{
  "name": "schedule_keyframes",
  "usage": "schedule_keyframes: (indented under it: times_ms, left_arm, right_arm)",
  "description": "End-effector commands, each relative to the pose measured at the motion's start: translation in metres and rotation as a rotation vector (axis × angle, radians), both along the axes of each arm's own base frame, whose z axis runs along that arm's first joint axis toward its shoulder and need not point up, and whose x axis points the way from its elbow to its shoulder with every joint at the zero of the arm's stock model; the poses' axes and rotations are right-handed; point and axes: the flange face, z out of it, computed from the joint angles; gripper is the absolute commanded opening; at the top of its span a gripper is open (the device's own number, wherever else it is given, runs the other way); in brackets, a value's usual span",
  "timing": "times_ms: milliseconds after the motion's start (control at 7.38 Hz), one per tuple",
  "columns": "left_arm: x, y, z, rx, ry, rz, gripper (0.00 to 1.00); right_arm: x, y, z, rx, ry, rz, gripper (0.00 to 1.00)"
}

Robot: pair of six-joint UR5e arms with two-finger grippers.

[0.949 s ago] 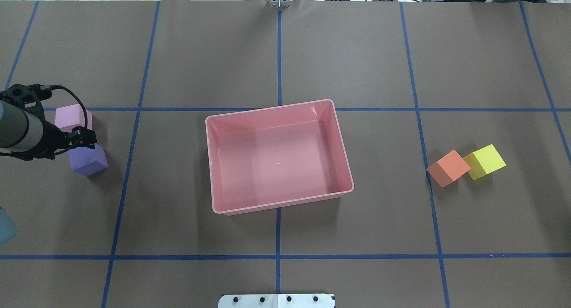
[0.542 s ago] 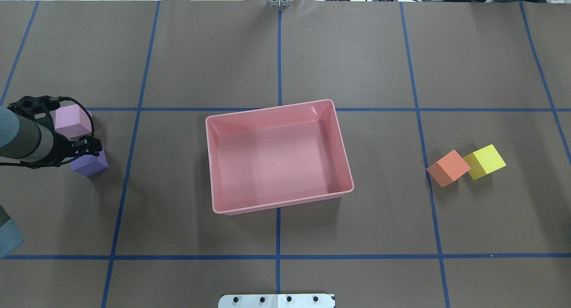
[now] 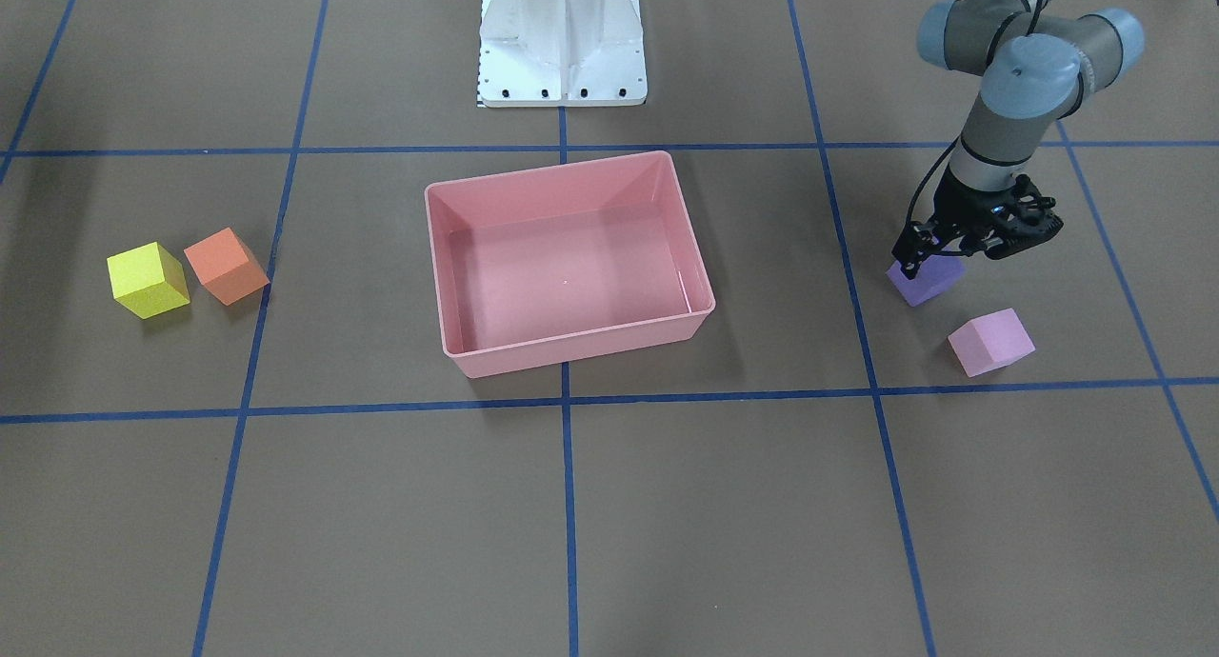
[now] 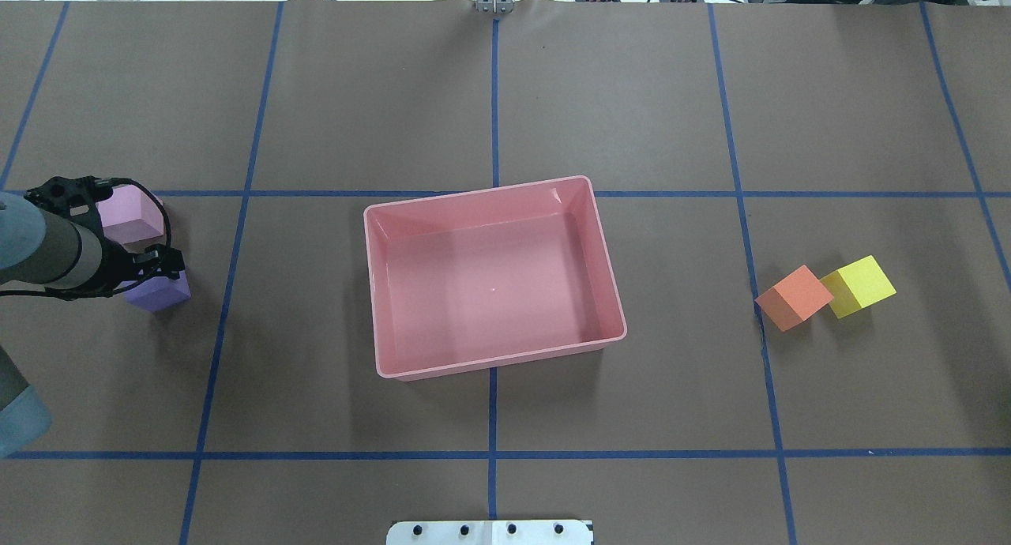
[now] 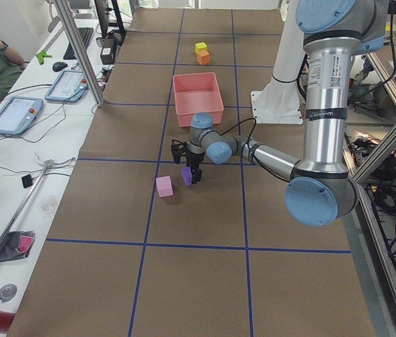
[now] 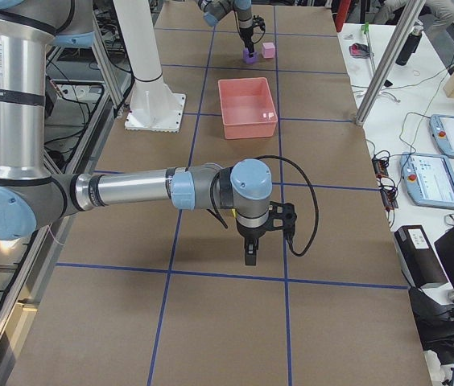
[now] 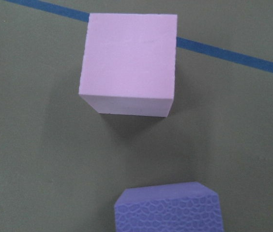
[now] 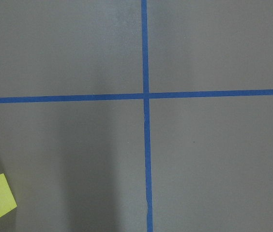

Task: Place blocks into pink bin with both arms
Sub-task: 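Carry the purple cube with the left gripper into the pink bin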

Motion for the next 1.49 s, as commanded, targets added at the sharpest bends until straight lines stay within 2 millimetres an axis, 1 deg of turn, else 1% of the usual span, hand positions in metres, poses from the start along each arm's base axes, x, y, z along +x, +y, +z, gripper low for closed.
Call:
schedule_keyframes:
  times_ms: [0, 136, 271, 407, 542, 678, 813, 949, 1084, 1220, 1355]
  left_arm:
    - [0.002, 0.000, 0.002, -0.003, -0.001, 0.000, 0.67]
    - [0.002, 0.000, 0.000, -0.005, 0.004, 0.000, 0.35]
    - [-0.002, 0.001, -0.008, -0.011, 0.016, -0.019, 0.00]
    - [-0.014, 0.003, -0.018, -0.006, 0.025, -0.034, 0.00]
    - [-0.041, -0.015, -0.026, -0.003, 0.031, -0.093, 0.00]
    - [-0.068, -0.029, -0.046, -0.016, 0.093, -0.120, 0.00]
    - [-0.097, -0.042, -0.069, -0.068, 0.177, -0.123, 0.00]
    - [-0.097, -0.054, -0.117, -0.080, 0.207, -0.125, 0.00]
    - [-0.085, -0.071, -0.180, -0.130, 0.214, -0.168, 0.00]
    - [-0.067, -0.085, -0.249, -0.189, 0.235, -0.223, 0.00]
    - [-0.042, -0.083, -0.311, -0.231, 0.277, -0.250, 0.00]
  right_arm:
    - [0.000, 0.000, -0.001, 0.003, 0.000, -0.001, 1.00]
    - [0.000, 0.000, -0.001, 0.003, 0.001, -0.001, 1.00]
    - [0.000, 0.000, -0.001, 0.003, 0.000, -0.001, 1.00]
    - [0.000, 0.000, -0.005, 0.010, 0.000, -0.001, 1.00]
    - [0.000, 0.002, -0.013, 0.014, 0.000, 0.008, 1.00]
    - [-0.002, -0.005, -0.020, 0.035, 0.007, -0.001, 1.00]
    - [-0.002, -0.019, -0.041, 0.081, 0.009, -0.004, 1.00]
    - [-0.006, -0.017, -0.040, 0.072, -0.038, -0.006, 1.00]
    - [-0.014, -0.014, -0.040, 0.064, -0.104, -0.019, 1.00]
    - [-0.019, -0.015, -0.049, 0.079, -0.127, -0.031, 1.00]
    - [-0.030, -0.017, -0.051, 0.081, -0.128, -0.054, 1.00]
